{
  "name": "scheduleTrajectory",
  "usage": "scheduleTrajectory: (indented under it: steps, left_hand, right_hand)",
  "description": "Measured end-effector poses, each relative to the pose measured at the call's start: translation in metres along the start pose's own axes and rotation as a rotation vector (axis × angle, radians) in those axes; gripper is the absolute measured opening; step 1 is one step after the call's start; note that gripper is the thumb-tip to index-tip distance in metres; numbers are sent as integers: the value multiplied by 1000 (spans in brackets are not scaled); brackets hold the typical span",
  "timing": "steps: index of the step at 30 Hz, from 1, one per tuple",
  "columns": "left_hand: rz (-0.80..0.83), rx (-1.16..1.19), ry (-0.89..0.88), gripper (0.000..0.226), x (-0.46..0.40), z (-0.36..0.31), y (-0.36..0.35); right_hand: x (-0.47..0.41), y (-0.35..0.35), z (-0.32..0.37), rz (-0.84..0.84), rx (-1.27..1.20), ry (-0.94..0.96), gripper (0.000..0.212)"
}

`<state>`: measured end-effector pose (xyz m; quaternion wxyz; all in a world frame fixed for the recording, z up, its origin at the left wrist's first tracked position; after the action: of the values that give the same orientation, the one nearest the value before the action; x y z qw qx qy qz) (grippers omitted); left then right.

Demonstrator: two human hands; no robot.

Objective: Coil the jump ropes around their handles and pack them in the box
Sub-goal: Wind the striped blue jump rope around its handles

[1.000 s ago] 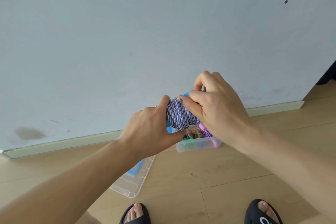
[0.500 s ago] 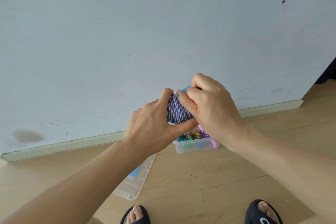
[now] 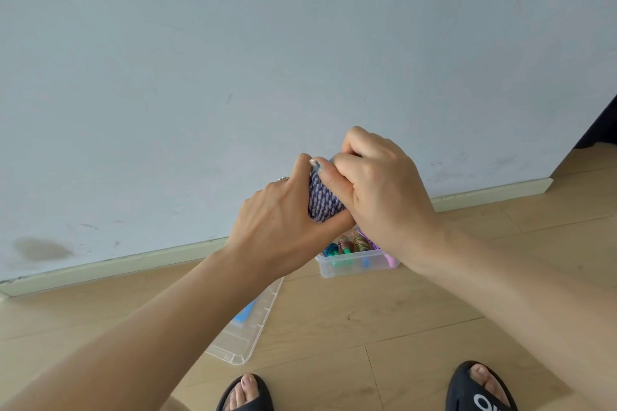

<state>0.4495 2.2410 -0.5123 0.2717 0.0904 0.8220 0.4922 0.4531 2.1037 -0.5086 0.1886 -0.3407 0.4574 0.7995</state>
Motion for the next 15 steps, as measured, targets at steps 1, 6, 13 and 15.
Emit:
scheduleTrajectory:
  steps: [1, 6, 13, 15]
  left_hand:
    - [-5, -14, -2, 54, 0, 2, 0]
    - [-34, -78, -30, 53, -2, 8, -1]
    - [-47, -183, -62, 56, -2, 15, 3]
    - [-45, -220, -81, 56, -2, 17, 4]
  right_hand:
    - [0, 1, 0, 31, -28, -30, 46]
    - [2, 7, -6, 201, -67, -105, 52]
    - [9, 29, -3, 330, -104, -184, 23]
    - [11, 33, -6, 390, -110, -227, 30]
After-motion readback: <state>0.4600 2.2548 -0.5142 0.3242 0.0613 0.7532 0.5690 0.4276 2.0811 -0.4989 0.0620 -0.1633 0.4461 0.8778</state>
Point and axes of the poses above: each hand's wrist, its own x-axis away from the middle knuckle, its own y-axis out of the back of the hand, z = x × y, the point moved 2 cm from there along -x, towards the middle knuckle, and after that the axes turned 9 degrees about -y, right-handed, at the moved point
